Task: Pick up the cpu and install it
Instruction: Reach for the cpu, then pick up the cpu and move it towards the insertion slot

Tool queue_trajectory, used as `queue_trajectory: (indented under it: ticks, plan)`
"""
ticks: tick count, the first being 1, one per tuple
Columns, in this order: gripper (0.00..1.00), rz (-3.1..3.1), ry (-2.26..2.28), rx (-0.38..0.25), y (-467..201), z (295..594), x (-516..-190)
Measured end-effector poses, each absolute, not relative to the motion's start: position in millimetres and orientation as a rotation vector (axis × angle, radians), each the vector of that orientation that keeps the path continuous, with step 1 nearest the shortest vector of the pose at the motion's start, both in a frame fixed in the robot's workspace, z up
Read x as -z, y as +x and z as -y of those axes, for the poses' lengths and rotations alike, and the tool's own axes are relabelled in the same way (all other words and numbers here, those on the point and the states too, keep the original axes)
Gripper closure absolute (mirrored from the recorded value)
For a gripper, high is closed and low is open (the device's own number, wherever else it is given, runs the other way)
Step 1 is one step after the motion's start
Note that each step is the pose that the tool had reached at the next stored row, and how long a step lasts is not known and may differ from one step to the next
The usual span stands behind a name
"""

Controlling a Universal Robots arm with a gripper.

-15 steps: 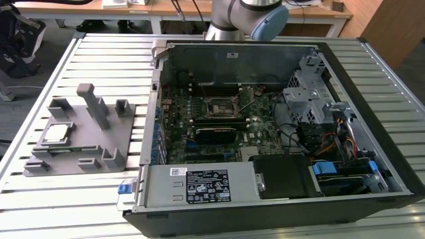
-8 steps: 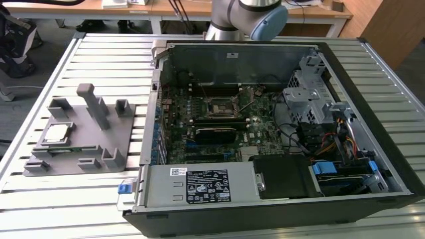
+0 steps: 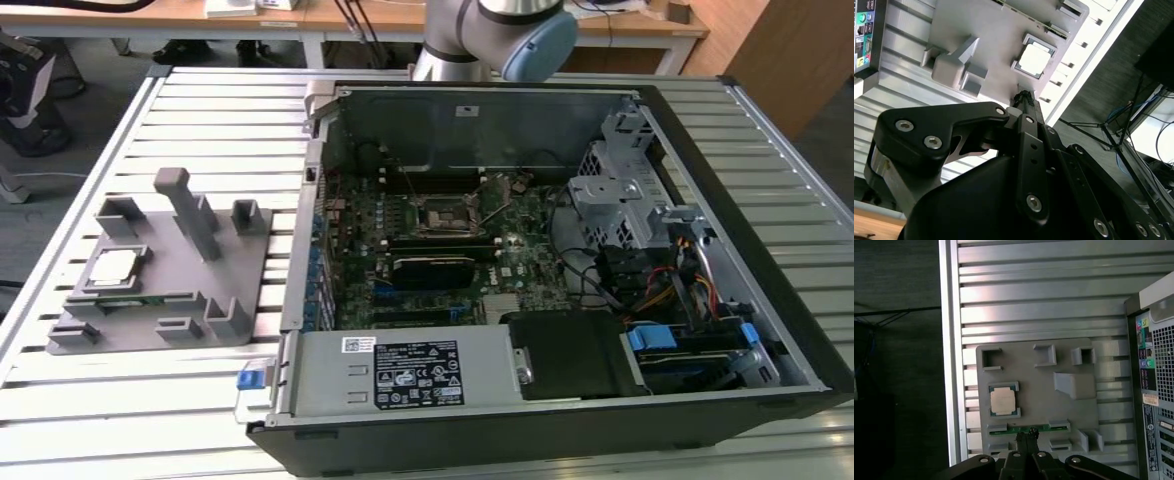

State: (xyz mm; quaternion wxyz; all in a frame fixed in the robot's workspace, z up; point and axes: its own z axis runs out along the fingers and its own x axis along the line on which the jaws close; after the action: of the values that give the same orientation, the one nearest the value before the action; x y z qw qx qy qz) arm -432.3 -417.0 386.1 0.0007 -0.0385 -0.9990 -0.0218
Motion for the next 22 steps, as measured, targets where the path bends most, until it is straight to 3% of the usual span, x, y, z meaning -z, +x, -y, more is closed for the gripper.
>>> queue_trajectory:
  ticks: [22]
  plan:
    - [0.89, 3.135, 0.057, 0.068, -442.4, 417.0, -385.2]
